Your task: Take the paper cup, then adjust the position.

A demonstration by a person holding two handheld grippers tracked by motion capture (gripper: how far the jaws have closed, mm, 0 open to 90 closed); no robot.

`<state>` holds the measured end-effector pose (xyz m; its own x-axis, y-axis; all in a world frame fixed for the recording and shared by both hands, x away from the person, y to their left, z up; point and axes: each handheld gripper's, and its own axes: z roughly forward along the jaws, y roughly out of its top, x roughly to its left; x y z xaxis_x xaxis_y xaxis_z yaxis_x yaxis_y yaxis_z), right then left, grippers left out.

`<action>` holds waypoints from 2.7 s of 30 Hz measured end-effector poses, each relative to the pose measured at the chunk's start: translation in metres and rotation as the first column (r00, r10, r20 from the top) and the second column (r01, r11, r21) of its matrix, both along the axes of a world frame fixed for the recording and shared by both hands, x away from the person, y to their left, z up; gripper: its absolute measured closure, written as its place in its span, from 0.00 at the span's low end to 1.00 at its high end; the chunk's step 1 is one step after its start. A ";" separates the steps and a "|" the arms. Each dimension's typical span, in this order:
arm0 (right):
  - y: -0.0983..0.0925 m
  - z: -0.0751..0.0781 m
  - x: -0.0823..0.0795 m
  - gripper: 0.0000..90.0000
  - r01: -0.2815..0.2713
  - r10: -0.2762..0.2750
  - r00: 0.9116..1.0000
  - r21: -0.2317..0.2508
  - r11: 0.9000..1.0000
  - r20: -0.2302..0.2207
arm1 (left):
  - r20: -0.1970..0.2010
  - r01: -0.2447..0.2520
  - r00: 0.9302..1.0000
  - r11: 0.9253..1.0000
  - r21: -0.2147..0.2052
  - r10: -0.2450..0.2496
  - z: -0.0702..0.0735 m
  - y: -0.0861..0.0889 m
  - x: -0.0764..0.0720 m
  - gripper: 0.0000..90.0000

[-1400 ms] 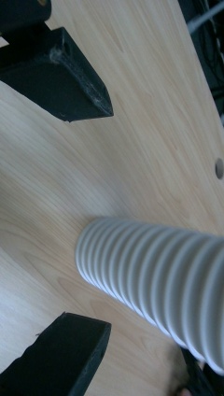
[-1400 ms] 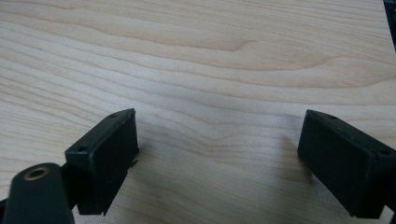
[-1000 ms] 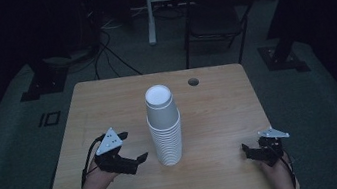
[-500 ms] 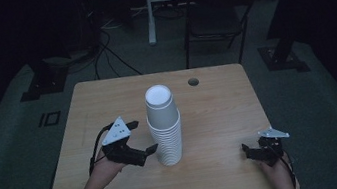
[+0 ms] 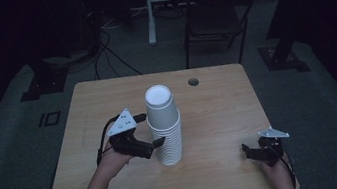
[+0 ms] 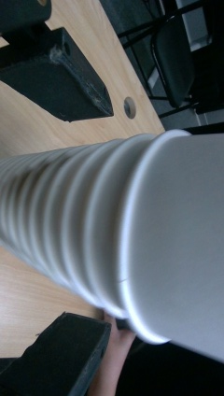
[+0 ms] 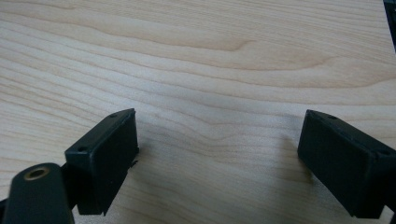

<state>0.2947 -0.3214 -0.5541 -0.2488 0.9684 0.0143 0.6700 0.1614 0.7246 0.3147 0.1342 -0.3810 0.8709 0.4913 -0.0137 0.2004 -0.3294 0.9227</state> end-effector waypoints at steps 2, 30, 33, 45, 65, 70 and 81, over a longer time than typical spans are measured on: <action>0.000 0.000 0.000 0.13 0.000 0.000 1.000 0.000 1.000 0.000 | 0.001 0.006 1.000 1.000 -0.002 -0.006 0.002 -0.001 0.003 0.02; -0.001 0.000 0.001 0.13 -0.011 0.011 1.000 0.000 1.000 0.001 | 0.031 0.064 0.998 0.994 -0.085 -0.061 -0.007 -0.021 0.016 0.05; -0.001 0.000 0.001 0.13 -0.011 0.011 1.000 0.002 1.000 0.000 | 0.030 0.066 0.997 0.995 -0.077 -0.064 -0.006 -0.020 0.016 0.05; -0.001 0.000 0.002 0.13 -0.008 0.008 1.000 0.001 1.000 0.000 | 0.029 0.068 0.997 0.994 -0.086 -0.066 -0.007 -0.020 0.016 0.05; 0.003 0.017 0.010 0.13 -0.070 0.070 0.997 0.038 0.997 -0.020 | 0.022 0.065 0.998 0.995 -0.076 -0.063 -0.006 -0.021 0.016 0.06; 0.009 0.044 0.007 0.12 -0.126 0.125 0.992 0.065 0.990 0.023 | 0.020 0.065 0.998 0.995 -0.073 -0.063 -0.005 -0.021 0.016 0.06; 0.030 0.088 0.002 0.11 -0.315 0.303 0.945 0.096 0.944 0.122 | 0.019 0.067 0.998 0.995 -0.072 -0.066 -0.005 -0.021 0.017 0.06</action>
<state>0.2967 -0.2915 -0.4663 -0.5417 0.8371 0.0765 0.5196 0.2619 0.8133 0.3314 0.1133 -0.3862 0.9019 0.4308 -0.0324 0.1649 -0.2738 0.9475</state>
